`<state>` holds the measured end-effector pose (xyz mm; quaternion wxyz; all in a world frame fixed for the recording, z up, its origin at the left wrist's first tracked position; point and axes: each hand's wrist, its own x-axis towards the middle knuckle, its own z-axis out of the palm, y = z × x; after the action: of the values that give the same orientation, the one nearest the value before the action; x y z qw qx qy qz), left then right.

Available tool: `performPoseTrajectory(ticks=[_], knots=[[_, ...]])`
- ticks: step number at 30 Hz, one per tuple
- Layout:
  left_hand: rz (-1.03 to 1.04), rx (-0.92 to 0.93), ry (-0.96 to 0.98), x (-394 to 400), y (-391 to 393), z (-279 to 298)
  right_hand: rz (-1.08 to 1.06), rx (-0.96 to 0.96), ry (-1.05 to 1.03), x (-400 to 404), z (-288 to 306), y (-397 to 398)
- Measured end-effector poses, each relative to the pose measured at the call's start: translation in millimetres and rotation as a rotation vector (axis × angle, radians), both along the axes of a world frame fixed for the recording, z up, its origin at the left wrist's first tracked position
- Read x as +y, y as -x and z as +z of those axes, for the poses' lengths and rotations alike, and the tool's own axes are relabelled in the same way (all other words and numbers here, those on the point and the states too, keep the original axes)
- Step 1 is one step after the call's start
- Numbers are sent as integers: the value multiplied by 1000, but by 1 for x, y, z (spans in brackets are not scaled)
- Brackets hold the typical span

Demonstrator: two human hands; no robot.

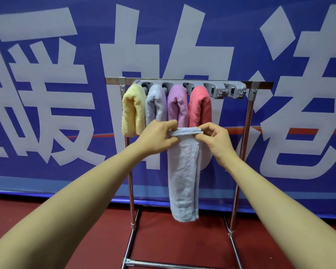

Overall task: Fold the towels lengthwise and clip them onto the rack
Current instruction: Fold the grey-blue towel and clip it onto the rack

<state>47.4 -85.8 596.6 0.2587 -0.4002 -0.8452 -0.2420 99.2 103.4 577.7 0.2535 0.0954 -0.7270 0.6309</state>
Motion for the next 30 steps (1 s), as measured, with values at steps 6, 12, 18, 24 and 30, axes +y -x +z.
performPoseTrajectory(ticks=[6,12,18,24,30], knots=[[39,-223,-306,5,-7,-9,-67,77,-83,-6,18,3],[-114,-634,-647,22,-20,-28,-121,167,-56,-10,25,4],[-18,-809,-583,32,-17,-58,-103,179,65,-6,40,-3],[100,-609,-553,39,-16,-61,-304,121,101,20,30,2],[363,-108,-232,45,-14,-24,-552,-37,-384,32,0,10]])
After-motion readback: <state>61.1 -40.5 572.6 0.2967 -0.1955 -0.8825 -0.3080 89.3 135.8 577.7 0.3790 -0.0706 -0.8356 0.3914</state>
